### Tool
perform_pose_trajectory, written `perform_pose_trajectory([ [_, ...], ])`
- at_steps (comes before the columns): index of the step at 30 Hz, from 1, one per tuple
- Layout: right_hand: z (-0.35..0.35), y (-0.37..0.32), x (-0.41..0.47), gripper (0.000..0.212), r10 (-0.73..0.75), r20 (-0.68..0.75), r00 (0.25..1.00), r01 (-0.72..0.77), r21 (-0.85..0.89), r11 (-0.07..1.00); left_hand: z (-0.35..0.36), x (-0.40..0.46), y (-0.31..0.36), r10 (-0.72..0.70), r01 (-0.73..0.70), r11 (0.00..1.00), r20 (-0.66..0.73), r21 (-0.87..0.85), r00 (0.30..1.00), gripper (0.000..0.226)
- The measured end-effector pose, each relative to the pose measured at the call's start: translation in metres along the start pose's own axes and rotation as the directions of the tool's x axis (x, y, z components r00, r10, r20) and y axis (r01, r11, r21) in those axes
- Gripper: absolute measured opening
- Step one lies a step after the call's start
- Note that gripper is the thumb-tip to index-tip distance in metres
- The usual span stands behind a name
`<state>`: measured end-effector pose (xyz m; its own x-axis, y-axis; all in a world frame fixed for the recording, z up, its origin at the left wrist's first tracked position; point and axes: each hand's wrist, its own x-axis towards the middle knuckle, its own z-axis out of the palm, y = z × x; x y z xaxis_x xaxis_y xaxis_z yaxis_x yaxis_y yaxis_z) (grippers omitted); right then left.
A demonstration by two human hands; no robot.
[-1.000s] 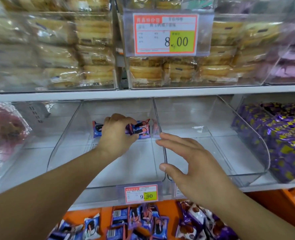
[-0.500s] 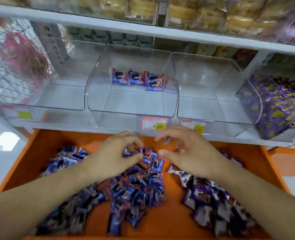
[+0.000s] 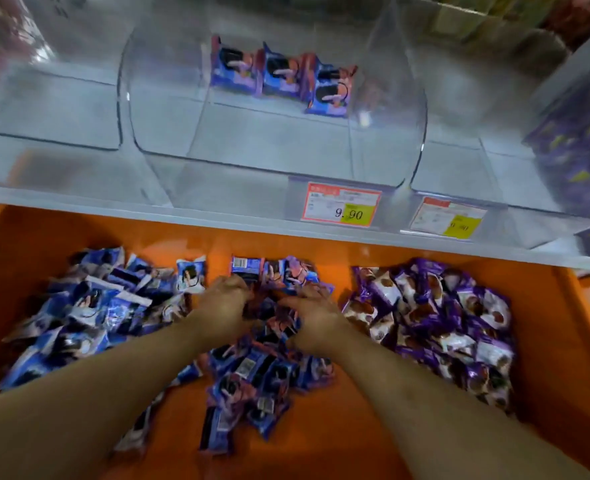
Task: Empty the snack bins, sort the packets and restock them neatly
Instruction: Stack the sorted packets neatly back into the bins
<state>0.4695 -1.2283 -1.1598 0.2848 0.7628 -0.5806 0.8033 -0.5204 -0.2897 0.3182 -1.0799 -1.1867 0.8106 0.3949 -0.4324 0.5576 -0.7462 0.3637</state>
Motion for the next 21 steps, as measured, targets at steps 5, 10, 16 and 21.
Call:
perform_pose_trajectory([
  [5,0.028,0.011,0.017,0.073,0.035,-0.036,0.999,-0.034,0.007,0.999,0.025,0.017,-0.009,0.048,-0.047,0.998,-0.035,0.035,0.998,0.049],
  [10,0.033,0.02,0.015,0.051,-0.013,-0.11,0.994,0.016,0.025,1.0,0.014,0.012,-0.001,-0.007,-0.001,0.991,-0.056,-0.131,0.998,0.03],
  [16,-0.006,0.011,-0.011,0.042,0.062,-0.028,0.998,-0.049,0.333,0.942,-0.039,-0.019,0.016,-0.083,0.078,0.891,0.01,-0.447,0.997,0.02],
  [21,-0.09,-0.023,-0.066,0.051,-0.001,0.002,1.0,0.0,0.442,0.897,-0.113,-0.065,0.047,-0.032,0.011,0.851,-0.03,-0.525,0.999,0.033],
])
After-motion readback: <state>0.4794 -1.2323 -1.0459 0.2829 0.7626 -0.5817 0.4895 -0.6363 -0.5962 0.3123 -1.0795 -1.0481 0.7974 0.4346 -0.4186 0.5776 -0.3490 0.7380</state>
